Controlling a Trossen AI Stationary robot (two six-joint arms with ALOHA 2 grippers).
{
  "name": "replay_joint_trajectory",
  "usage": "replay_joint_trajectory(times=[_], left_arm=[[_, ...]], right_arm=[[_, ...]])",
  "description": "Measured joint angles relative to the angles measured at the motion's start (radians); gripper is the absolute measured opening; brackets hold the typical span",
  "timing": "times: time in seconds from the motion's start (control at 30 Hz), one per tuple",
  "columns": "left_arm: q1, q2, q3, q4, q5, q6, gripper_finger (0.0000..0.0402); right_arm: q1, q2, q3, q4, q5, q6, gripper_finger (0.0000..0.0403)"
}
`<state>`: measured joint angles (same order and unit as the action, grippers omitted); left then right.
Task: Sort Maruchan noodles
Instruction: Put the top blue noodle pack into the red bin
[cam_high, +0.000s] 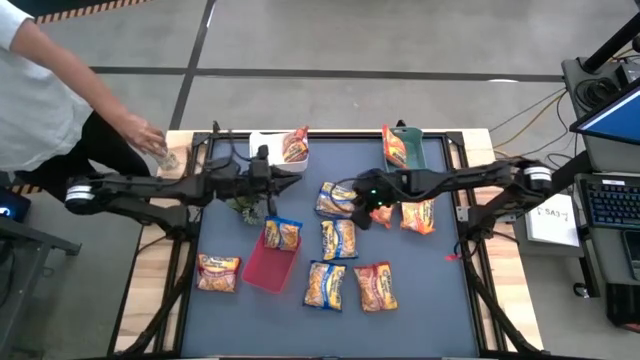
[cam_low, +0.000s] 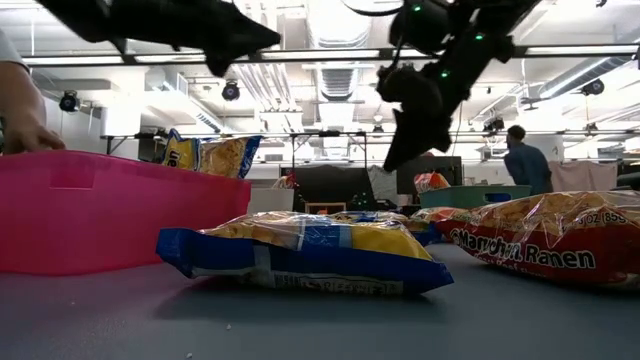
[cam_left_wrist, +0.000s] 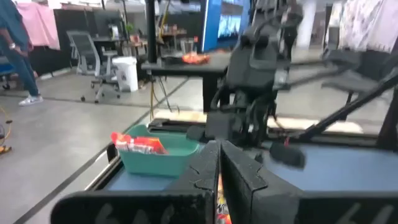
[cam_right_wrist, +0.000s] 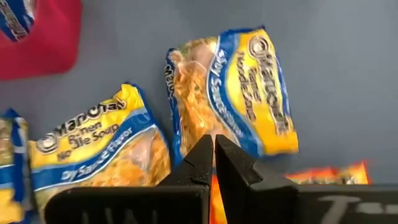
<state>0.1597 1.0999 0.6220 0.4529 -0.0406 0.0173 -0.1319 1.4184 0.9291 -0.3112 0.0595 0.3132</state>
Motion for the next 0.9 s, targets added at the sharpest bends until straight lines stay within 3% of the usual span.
replay_joint_trajectory(times=[0.1,0.27,0.47,0.9], left_arm=[[0.0,0.093,0.055,-0.035,0.0,0.023,0.0],[0.001,0.249,0.144,-0.075,0.0,0.034,0.0],[0.001,0.423,0.248,-0.203,-0.001,0.044,0.0],[0.024,0.606,0.371,-0.419,-0.003,0.09,0.0]], right_arm=[[0.005,-0.045,-0.066,0.035,0.021,0.046,0.0009],[-0.019,-0.083,-0.171,0.239,0.116,0.155,0.0009],[-0.035,-0.084,-0.198,0.25,0.117,0.229,0.0024],[-0.034,-0.068,-0.199,0.242,0.089,0.307,0.017]])
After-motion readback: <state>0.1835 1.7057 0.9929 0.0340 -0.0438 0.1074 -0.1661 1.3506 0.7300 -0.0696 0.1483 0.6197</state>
